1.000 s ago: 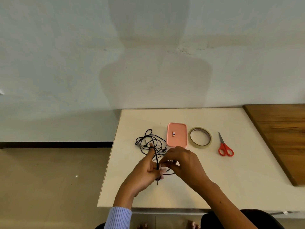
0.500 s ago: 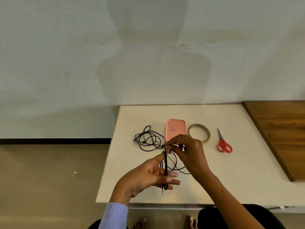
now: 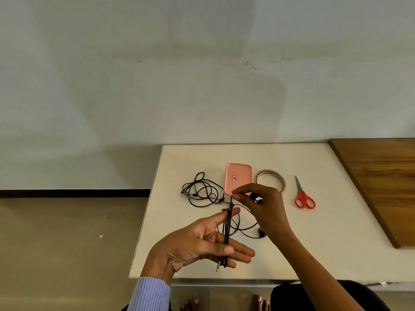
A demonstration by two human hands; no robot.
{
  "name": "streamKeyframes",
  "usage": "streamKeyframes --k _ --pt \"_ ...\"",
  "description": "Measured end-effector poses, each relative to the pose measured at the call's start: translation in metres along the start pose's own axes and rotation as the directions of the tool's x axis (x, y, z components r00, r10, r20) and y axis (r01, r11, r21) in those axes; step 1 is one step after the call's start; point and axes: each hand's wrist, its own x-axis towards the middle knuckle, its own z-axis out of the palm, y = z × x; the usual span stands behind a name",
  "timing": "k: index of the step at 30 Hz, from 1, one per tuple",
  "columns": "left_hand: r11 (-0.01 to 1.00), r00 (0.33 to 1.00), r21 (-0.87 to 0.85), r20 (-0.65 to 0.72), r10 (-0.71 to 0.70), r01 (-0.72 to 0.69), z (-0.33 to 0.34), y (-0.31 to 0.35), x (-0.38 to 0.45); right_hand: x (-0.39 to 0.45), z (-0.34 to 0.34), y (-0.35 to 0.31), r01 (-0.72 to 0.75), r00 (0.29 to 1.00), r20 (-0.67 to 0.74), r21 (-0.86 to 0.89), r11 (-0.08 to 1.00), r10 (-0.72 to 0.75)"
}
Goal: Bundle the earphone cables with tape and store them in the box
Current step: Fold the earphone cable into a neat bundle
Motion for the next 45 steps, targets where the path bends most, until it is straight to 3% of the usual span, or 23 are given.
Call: streamKeyframes --k 9,12,15,17,21,25,28,32,35,40,45 --pt "0.998 0.998 -0.005 0.028 -0.056 0.056 -0.001 -0.001 0.002 -0.002 0.004 0.001 -0.012 1.000 -0.002 -0.013 1.000 0.012" --pt "1.000 0.999 -0.004 0.045 -0.004 0.004 -0.002 0.000 0.001 -0.002 0.003 0.001 -0.003 1.000 0.020 -0.033 0.999 0.003" --pt "0.993 0.994 -0.055 0.005 0.107 -0.106 -0.001 0.004 -0.001 -0.002 0.002 -0.001 -0.082 0.983 0.164 0.025 0.996 0.077" --pt "0.977 0.979 -0.111 -0.112 0.171 -0.184 0.000 0.006 0.001 -0.005 0.004 -0.003 -0.210 0.938 0.296 0.076 0.975 0.179" --pt "0.915 0.866 -0.254 -0.472 0.164 -0.312 -0.007 0.005 0.010 -0.012 0.015 -0.001 -0.239 0.869 0.441 -0.028 0.971 0.226" --pt "0.904 0.710 -0.207 -0.691 0.137 -0.375 -0.011 0.002 0.016 -0.016 0.027 -0.005 -0.175 0.868 0.463 -0.057 0.983 0.182" --pt "0.951 0.586 -0.064 -0.800 0.133 -0.304 -0.011 -0.001 0.020 -0.016 0.032 -0.006 -0.089 0.887 0.442 -0.129 0.988 0.138" --pt "0.989 0.548 0.059 -0.827 0.124 -0.135 -0.014 -0.009 0.022 -0.013 0.029 -0.005 0.108 0.914 0.402 -0.366 0.924 0.052" --pt "0.996 0.605 0.085 -0.791 0.088 -0.035 -0.017 -0.011 0.018 -0.012 0.021 -0.005 0.169 0.933 0.358 -0.394 0.903 -0.018" --pt "1.000 0.817 0.009 -0.577 -0.006 0.013 -0.013 -0.011 0.008 -0.009 0.013 -0.001 0.256 0.949 0.270 -0.354 0.900 -0.163" --pt "0.997 0.888 0.037 -0.457 -0.049 0.074 -0.009 -0.008 0.003 -0.006 0.012 0.000 0.301 0.939 0.239 -0.227 0.926 -0.247"
